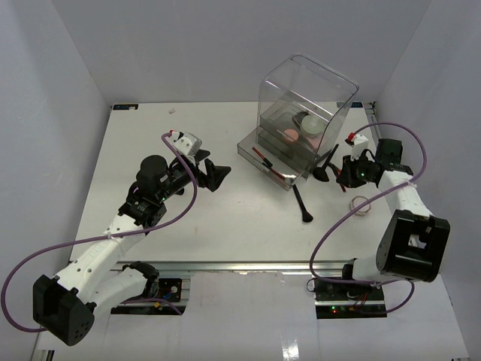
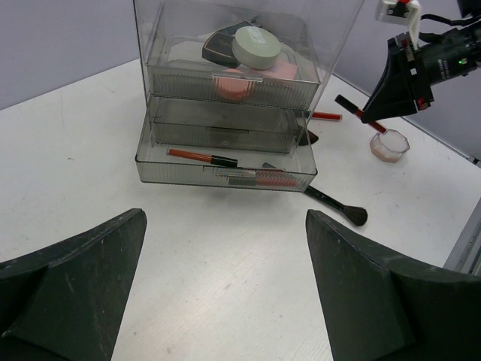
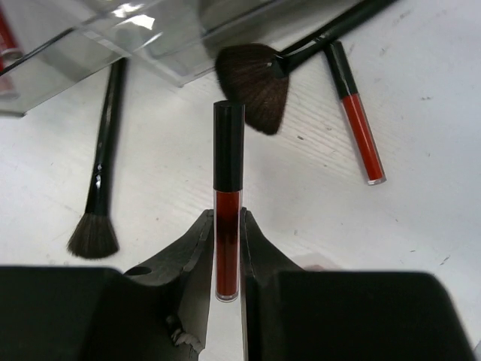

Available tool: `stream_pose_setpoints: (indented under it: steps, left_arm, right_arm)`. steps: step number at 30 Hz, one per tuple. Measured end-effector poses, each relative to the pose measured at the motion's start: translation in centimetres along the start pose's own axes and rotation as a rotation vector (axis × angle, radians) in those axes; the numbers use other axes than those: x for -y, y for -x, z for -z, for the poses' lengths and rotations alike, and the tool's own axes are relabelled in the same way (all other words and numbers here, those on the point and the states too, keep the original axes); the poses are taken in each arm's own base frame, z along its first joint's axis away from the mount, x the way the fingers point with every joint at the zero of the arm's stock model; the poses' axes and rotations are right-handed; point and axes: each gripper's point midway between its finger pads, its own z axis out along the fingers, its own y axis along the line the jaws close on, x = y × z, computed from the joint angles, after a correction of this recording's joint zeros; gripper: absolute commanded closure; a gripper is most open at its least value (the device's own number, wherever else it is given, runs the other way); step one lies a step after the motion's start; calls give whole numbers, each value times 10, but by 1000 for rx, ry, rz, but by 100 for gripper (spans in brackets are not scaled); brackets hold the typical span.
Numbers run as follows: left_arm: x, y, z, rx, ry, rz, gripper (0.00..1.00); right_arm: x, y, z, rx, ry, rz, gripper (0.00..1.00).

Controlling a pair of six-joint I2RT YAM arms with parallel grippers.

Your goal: Organize the makeup

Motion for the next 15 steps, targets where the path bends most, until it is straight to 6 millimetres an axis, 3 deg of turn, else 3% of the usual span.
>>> stream_pose_setpoints:
  steps: [8,15]
  left_arm:
    - [0,0,0,-1,0,0,2]
    - [-1,-2,0,-5,2,1,2]
  right_arm:
    - [-63,24,45,135,117,279,89]
    - [-160,66,51,214,296,606,89]
